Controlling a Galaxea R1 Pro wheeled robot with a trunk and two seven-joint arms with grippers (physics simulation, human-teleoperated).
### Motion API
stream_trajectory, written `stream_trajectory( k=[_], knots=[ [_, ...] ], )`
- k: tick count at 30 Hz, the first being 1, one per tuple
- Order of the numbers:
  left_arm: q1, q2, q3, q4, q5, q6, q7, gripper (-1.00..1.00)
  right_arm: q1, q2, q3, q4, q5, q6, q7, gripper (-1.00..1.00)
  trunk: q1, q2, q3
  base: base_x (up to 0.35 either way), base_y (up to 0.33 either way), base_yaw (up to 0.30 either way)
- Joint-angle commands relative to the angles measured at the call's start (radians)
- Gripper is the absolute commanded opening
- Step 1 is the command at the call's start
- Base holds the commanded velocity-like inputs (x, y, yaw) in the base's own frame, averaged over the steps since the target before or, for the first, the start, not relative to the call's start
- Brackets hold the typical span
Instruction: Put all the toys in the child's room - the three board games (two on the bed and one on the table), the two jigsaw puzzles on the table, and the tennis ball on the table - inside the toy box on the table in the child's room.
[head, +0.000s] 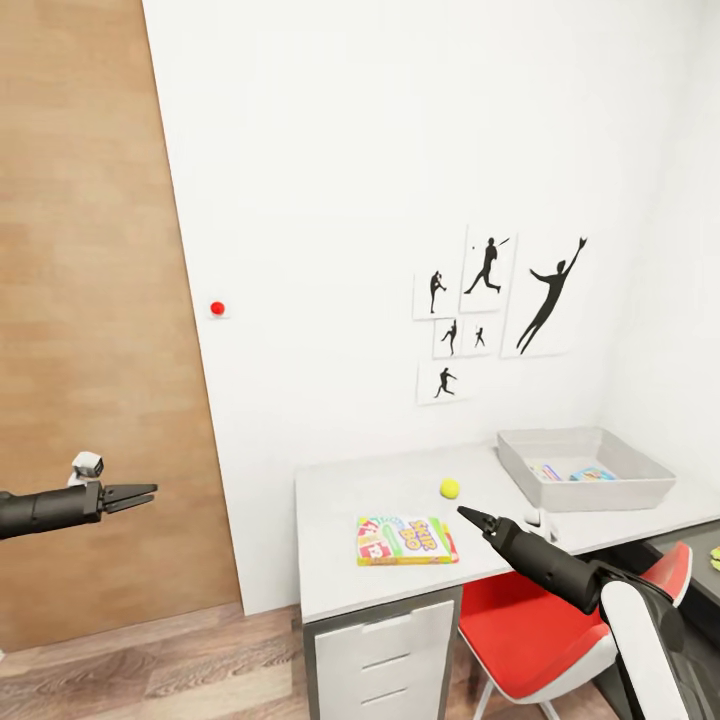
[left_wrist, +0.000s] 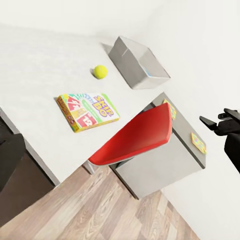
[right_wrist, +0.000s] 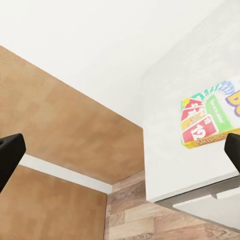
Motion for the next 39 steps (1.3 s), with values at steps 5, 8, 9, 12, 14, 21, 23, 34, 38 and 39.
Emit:
stream_trajectory(
  k=[5, 8, 9, 12, 14, 21, 23, 34, 38, 39],
  knots=[
    [0.000, 0.000, 0.000, 0.000, 0.000, 0.011, -0.004, 1.00, -0.001, 0.001, -0.001, 0.000, 0.009, 0.004, 0.010, 1.00, 0.000, -0.001, 0.000, 0.009, 0.009, 0.001],
    [-0.001, 0.000, 0.000, -0.001, 0.000, 0.012, -0.004, 1.00, -0.001, 0.001, 0.006, 0.000, 0.010, 0.003, 0.010, 1.00, 0.000, -0.001, 0.000, 0.002, 0.111, 0.000],
    [-0.001, 0.000, 0.000, 0.000, 0.000, 0.012, -0.004, 1.00, -0.001, 0.001, 0.009, 0.000, 0.010, 0.003, 0.010, 1.00, 0.000, -0.001, 0.000, 0.001, 0.188, 0.000],
    [-0.001, 0.000, 0.000, 0.000, 0.000, 0.013, -0.004, 1.00, -0.001, 0.001, 0.022, 0.000, 0.011, 0.002, 0.009, 1.00, 0.000, -0.001, 0.000, 0.001, 0.226, 0.000],
    [0.000, 0.000, 0.000, 0.000, 0.000, 0.012, -0.004, 1.00, -0.001, 0.002, 0.029, 0.000, 0.012, 0.001, 0.008, 1.00, 0.000, -0.001, 0.001, 0.000, 0.186, 0.025],
    [0.000, 0.000, 0.000, 0.000, 0.000, 0.012, -0.004, 1.00, 0.000, 0.003, 0.057, 0.000, 0.020, -0.001, 0.006, 1.00, 0.000, -0.001, 0.007, 0.000, 0.053, 0.172],
    [0.000, -0.001, 0.000, 0.000, 0.000, 0.011, -0.004, 1.00, 0.000, 0.003, 0.060, 0.001, 0.022, -0.002, 0.006, 1.00, 0.000, -0.001, 0.008, 0.000, 0.007, 0.220],
    [0.000, -0.011, -0.001, 0.001, 0.000, 0.010, -0.004, 1.00, -0.001, 0.003, 0.062, 0.013, 0.024, -0.002, 0.006, 1.00, 0.000, -0.001, 0.010, 0.000, -0.171, 0.048],
    [0.000, -0.017, -0.001, 0.001, -0.001, 0.010, -0.004, 1.00, -0.001, 0.002, 0.062, 0.014, 0.024, -0.003, 0.006, 1.00, 0.000, -0.001, 0.010, 0.000, -0.032, 0.002],
    [0.000, -0.017, -0.001, 0.001, -0.002, 0.010, -0.004, 1.00, -0.001, 0.002, 0.062, 0.014, 0.024, -0.003, 0.006, 1.00, 0.000, -0.001, 0.010, 0.000, -0.012, 0.001]
  ],
)
